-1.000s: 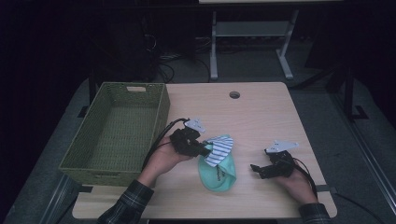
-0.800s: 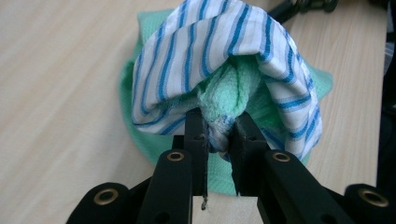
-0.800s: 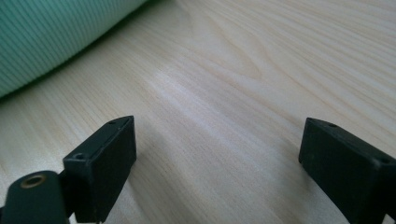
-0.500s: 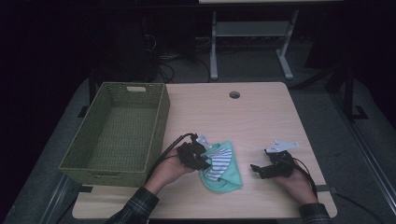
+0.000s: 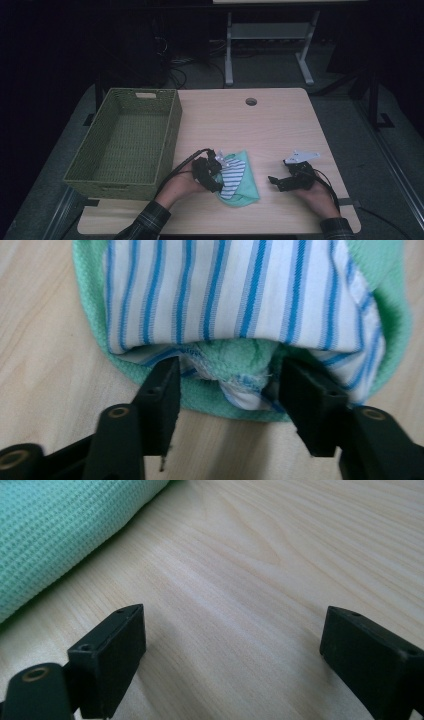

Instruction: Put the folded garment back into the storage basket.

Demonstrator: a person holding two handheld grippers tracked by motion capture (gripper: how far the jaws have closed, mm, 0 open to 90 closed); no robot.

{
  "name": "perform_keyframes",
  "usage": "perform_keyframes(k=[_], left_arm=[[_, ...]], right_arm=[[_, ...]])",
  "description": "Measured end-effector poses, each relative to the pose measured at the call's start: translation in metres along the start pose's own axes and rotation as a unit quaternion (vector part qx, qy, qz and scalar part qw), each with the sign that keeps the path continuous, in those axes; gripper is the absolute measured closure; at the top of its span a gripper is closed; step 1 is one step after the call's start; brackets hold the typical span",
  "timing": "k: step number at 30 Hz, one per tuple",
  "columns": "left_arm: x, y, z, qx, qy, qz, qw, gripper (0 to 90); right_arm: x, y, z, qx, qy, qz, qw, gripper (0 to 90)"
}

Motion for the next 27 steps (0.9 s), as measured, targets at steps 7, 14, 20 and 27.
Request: perform_keyframes(k=[7, 14, 20, 27], left_arm=[[0.001, -0.001, -0.001, 0.013, -0.005, -0.013, 0.9998, 50.4], [0.000, -0.007, -0.002, 0.039, -0.008, -0.035, 0.9986, 78.2], [-0.004, -0.005, -0.004, 0.033, -0.017, -0.043, 0.9984, 80.5], [-0.024, -0.006, -0.023, 0.033, -0.051, -0.047, 0.9970, 80.9]], right_arm=[[0.000, 0.000, 0.000, 0.000, 0.000, 0.000, 1.0000, 10.8], [0.000, 0.000, 0.000, 0.000, 0.000, 0.000, 1.0000, 10.9], [0.000, 0.000, 0.000, 0.000, 0.000, -0.001, 1.0000, 10.9], [0.000, 0.000, 0.000, 0.000, 0.000, 0.000, 1.0000, 10.9]])
Point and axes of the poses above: each handheld gripper's, and its own axes: z roughly forward along the jaws, x roughly out of its underside, y roughly to its left, the point moved 10 cm from there along z, roughly forward along the jaws, and after that the axes turned 13 degrees about -y, right-handed, at the moved point
